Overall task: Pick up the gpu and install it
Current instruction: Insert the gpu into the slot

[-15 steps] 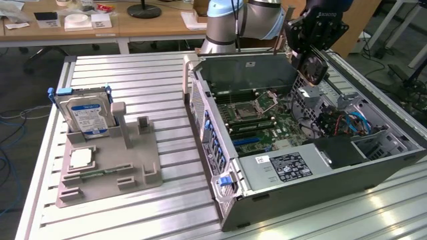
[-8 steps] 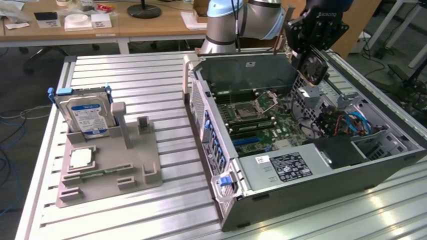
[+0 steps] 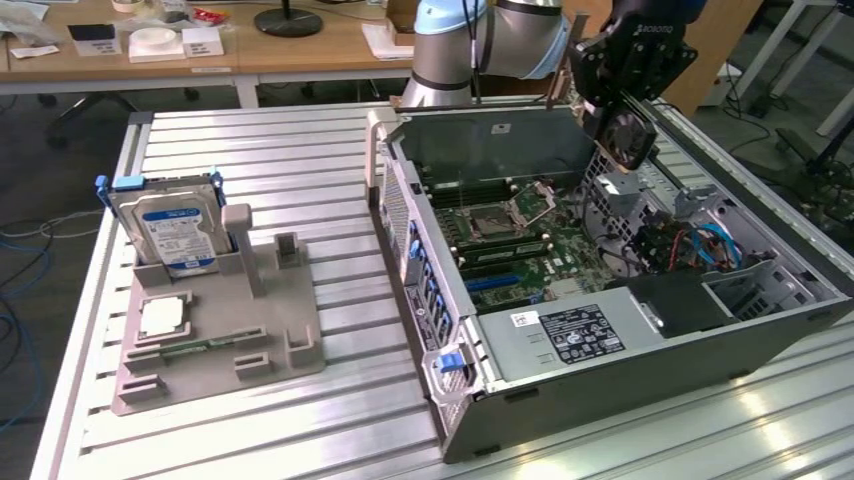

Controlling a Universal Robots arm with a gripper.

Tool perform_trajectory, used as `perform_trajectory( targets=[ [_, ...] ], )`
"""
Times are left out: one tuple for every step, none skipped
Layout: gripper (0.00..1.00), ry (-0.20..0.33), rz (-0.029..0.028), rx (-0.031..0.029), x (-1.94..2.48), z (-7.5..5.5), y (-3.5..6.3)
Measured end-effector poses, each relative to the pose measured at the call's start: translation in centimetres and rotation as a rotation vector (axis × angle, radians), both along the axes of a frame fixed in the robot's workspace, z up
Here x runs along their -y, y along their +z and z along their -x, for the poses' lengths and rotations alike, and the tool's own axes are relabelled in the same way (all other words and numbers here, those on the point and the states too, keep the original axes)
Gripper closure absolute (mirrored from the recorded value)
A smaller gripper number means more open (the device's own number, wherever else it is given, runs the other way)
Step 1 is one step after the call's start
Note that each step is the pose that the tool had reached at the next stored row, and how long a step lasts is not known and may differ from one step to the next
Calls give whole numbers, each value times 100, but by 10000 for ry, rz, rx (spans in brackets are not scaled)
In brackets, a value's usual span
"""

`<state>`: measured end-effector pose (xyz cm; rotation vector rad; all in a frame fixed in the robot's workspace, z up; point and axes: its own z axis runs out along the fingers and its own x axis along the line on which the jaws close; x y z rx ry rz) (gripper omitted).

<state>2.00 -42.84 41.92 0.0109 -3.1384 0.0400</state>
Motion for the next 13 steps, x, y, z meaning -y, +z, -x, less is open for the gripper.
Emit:
perform_trajectory(
  targets=[
    [72, 174, -1, 0, 0, 0, 0],
    [72, 353, -1, 0, 0, 0, 0],
    [72, 533, 0, 0, 0, 0, 0],
    [72, 684, 0, 0, 0, 0, 0],
    [72, 823, 0, 0, 0, 0, 0],
    [72, 978, -1, 1, 0, 0, 0],
    [72, 1113, -1, 1, 0, 0, 0],
    [72, 1218, 0, 0, 0, 0, 0],
    [72, 1312, 0, 0, 0, 0, 0],
    [72, 1409, -1, 0, 0, 0, 0],
    [72, 1515, 0, 0, 0, 0, 0],
    [72, 1633, 0, 1, 0, 0, 0],
    [72, 1773, 0, 0, 0, 0, 0]
  ],
)
